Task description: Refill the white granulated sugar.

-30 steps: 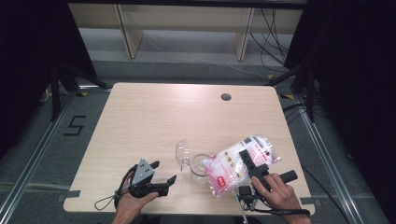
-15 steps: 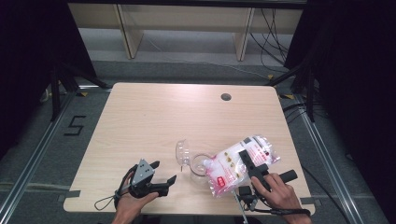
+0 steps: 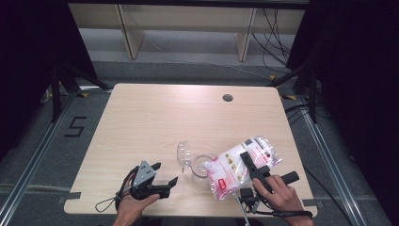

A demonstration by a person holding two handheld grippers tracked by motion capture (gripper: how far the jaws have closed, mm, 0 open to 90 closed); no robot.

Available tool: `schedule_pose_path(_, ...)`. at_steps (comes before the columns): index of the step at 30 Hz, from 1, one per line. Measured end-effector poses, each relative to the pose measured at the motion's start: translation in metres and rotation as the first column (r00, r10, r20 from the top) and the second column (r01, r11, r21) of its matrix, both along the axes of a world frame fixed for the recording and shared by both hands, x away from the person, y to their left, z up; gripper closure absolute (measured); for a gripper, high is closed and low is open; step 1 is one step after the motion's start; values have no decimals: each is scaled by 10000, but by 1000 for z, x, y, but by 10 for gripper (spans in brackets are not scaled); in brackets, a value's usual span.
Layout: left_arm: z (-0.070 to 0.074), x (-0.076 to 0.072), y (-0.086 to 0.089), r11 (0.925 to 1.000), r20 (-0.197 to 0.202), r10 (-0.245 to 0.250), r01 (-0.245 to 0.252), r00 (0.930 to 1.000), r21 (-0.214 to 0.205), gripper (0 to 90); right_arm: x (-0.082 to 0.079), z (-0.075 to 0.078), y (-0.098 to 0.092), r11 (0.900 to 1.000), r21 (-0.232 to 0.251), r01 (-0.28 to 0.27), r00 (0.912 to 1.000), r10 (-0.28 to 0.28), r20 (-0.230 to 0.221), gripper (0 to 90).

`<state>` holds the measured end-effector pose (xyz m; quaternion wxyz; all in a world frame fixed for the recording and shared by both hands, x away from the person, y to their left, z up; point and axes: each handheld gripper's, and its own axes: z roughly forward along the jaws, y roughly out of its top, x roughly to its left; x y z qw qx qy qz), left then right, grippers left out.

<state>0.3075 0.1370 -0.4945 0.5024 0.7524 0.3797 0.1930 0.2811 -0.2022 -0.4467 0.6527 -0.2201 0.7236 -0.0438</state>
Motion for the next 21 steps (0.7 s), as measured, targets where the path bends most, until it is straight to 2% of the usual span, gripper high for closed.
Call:
schedule_pose_path(3, 0, 0, 0, 10000, 23, -24, 24, 10000, 24, 183, 0, 0, 0, 10000, 73, -31, 10000, 31, -12, 625)
schedule_pose_path(4, 0, 0, 0, 10000, 6, -11, 11, 10000, 13, 183, -1, -1, -1, 9998, 113, 138, 9999, -137, -64, 625)
schedule_pose_path(5, 0, 0, 0, 10000, 4, -2, 2, 10000, 17, 183, 0, 1, 0, 10000, 21, -81, 10000, 80, 46, 625)
schedule_pose_path(6, 0, 0, 0, 10000, -7, 7, -7, 10000, -18, 183, -1, 2, 0, 9999, -148, 10, 10000, -9, 66, 625)
schedule_pose_path(7, 0, 0, 0, 10000, 7, -9, 9, 10000, 10, 183, 0, 1, 0, 10000, -35, 33, 10000, -33, -29, 625)
schedule_pose_path(8, 0, 0, 0, 10000, 19, -23, 23, 10000, 30, 183, 1, -2, -2, 9991, 315, -294, 9993, 286, 254, 626)
schedule_pose_path(13, 0, 0, 0, 10000, 20, -14, 14, 10000, 30, 183, 1, -1, -3, 9988, 426, -227, 9995, 217, 234, 627)
schedule_pose_path(21, 0, 0, 0, 10000, -4, 15, -15, 10000, -7, 183, 1, 1, -1, 9991, 107, -407, 9987, 404, 323, 629)
